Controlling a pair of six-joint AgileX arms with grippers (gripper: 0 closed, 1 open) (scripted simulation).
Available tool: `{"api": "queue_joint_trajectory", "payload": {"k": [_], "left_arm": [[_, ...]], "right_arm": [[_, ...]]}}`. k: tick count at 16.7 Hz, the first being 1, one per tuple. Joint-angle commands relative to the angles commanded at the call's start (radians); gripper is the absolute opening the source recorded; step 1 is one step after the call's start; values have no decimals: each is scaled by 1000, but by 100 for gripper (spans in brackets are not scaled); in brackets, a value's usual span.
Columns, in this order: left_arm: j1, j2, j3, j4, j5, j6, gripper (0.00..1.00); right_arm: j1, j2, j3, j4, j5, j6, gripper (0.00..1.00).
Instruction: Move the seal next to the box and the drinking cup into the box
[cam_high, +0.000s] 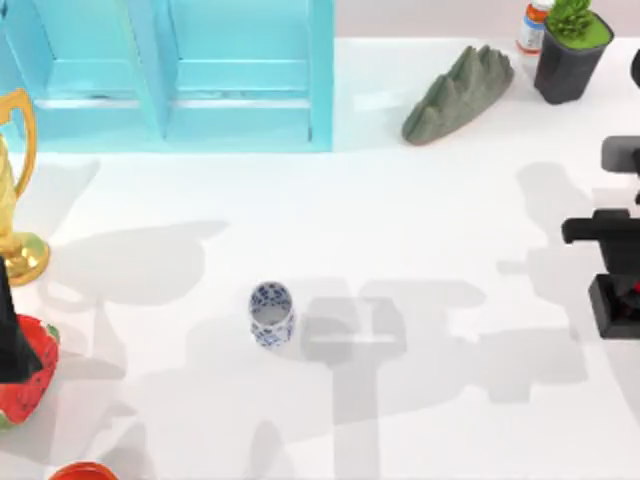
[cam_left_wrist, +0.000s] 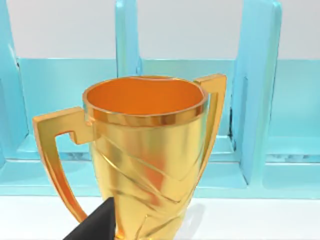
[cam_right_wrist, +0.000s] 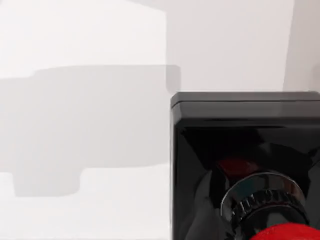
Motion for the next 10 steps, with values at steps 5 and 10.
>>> {"api": "queue_joint_trajectory", "payload": {"k": [5,10], "left_arm": [[0,0,0,0,0,0,100],[0,0,0,0,0,0,100]], "right_arm": [[0,0,0,0,0,0,23],[0,0,0,0,0,0,60]]}}
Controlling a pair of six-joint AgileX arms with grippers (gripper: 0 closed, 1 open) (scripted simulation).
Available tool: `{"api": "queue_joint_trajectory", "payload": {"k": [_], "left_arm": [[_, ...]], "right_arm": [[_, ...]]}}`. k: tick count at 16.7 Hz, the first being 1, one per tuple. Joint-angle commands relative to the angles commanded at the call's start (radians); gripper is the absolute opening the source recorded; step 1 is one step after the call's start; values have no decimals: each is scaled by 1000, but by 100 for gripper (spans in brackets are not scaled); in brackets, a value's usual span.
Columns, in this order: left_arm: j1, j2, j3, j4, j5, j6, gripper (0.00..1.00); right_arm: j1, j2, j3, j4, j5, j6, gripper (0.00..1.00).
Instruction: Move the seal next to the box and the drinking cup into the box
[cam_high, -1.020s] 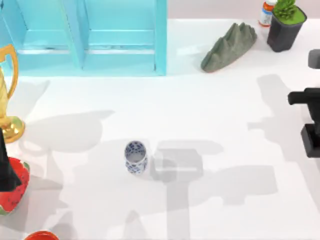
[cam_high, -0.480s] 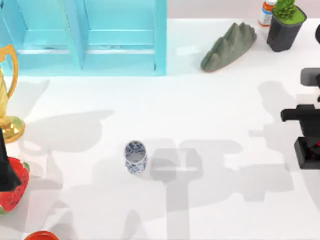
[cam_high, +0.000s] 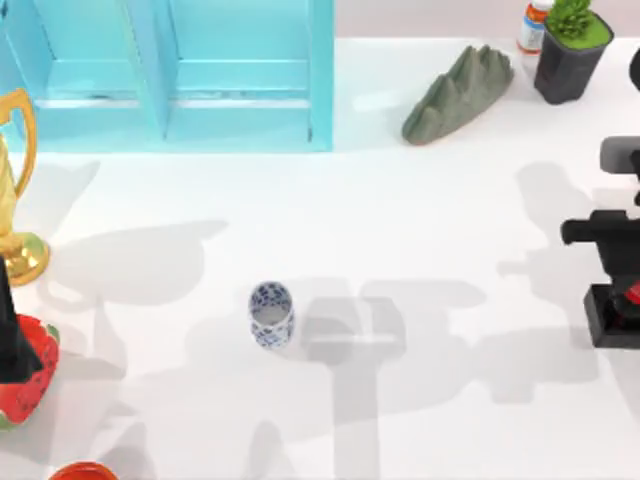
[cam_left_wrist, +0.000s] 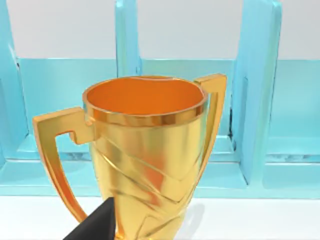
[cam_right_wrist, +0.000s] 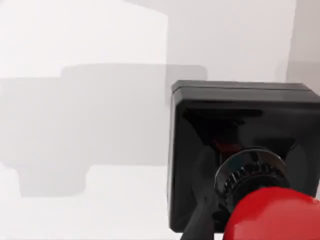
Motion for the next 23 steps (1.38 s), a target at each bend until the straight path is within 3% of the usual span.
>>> {"api": "queue_joint_trajectory", "payload": {"k": [5,6,16,23], "left_arm": [[0,0,0,0,0,0,100],[0,0,0,0,0,0,100],[0,0,0,0,0,0,100],[0,0,0,0,0,0,100]], "right_arm": [[0,0,0,0,0,0,98],[0,0,0,0,0,0,100],[1,0,16,-15,0,-2,100],[-3,-3,290,-294,0,-3,100]]}}
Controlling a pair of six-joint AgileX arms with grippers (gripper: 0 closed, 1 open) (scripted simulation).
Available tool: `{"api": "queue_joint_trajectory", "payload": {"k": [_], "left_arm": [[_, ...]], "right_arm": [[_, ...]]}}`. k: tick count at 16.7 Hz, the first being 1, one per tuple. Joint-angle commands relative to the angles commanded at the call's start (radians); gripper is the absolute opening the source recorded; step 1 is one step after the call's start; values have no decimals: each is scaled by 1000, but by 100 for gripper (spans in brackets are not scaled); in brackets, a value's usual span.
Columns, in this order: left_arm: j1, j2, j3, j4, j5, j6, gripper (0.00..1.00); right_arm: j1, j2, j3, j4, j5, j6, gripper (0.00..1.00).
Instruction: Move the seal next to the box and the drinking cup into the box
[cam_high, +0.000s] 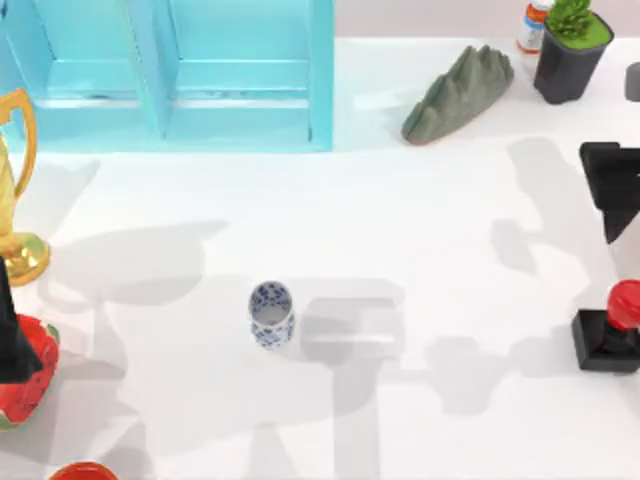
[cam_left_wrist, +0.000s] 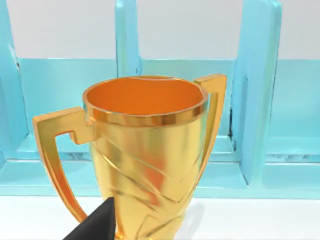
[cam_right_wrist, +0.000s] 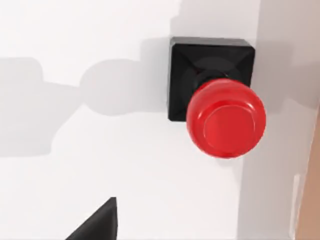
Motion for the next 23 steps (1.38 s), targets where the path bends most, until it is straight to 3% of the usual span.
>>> {"api": "queue_joint_trajectory", "payload": {"k": [4,11,15,20,23], "left_arm": [[0,0,0,0,0,0,100],[0,0,0,0,0,0,100],[0,0,0,0,0,0,100],[0,0,0,0,0,0,100],[0,0,0,0,0,0,100]], "right_arm": [[-3,-7,96,-101,0,-2,100],[36,29,130,-103,6,31,100],[228,201,318,-120,29,208,100],[562,516,711,-149,61,499,100],[659,698,923,-162,74,620,100]]}}
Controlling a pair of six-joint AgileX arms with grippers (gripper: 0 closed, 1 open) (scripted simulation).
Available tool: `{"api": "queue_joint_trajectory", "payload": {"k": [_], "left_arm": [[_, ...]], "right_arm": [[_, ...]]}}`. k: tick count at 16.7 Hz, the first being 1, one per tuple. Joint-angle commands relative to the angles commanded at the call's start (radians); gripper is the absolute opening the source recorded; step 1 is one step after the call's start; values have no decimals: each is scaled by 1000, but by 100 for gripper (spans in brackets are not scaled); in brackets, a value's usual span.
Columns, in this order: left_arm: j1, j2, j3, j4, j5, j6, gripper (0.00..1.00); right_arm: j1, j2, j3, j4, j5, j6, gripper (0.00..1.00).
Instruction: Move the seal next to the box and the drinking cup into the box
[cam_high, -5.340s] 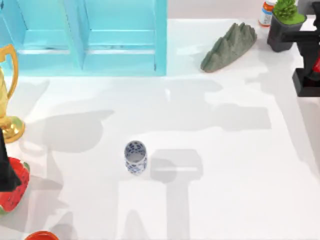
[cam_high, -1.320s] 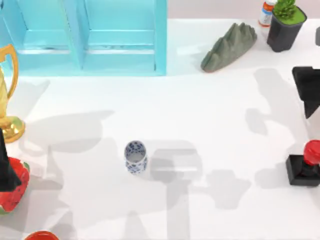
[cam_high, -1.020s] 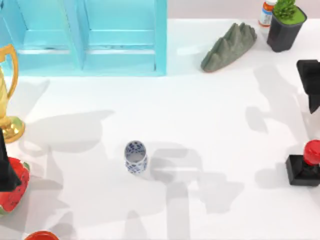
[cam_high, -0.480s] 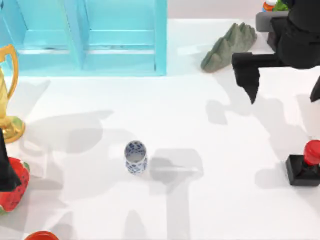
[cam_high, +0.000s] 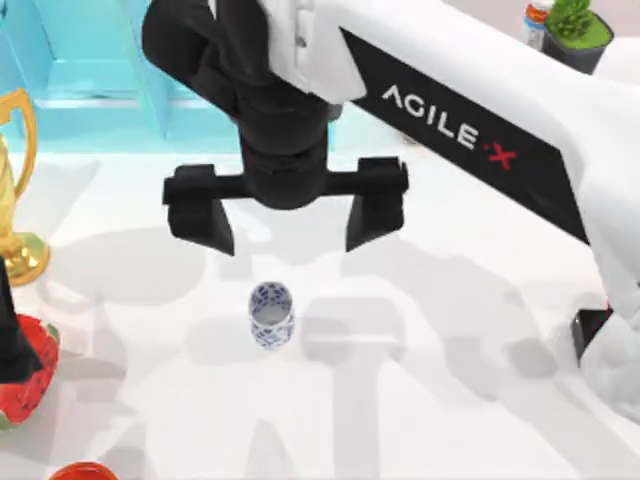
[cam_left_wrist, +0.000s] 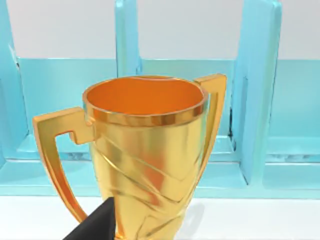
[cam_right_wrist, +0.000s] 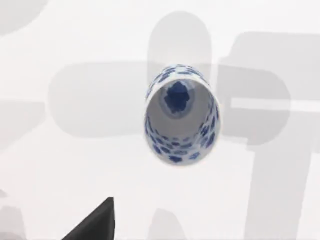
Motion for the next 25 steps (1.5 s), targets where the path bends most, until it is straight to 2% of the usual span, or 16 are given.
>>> {"api": "queue_joint_trajectory", "payload": {"k": [5,11,14,20,25], "left_arm": [[0,0,0,0,0,0,100],[0,0,0,0,0,0,100],[0,0,0,0,0,0,100],[0,0,0,0,0,0,100],[0,0,0,0,0,0,100]], "right_arm": [[56,175,187,-13,8,101,100],[53,182,188,-9,7,103,100],[52,169,116,59,8,98,100],[47,139,-170,305,7,93,100],[47,135,-213,348,7,93,100]]}}
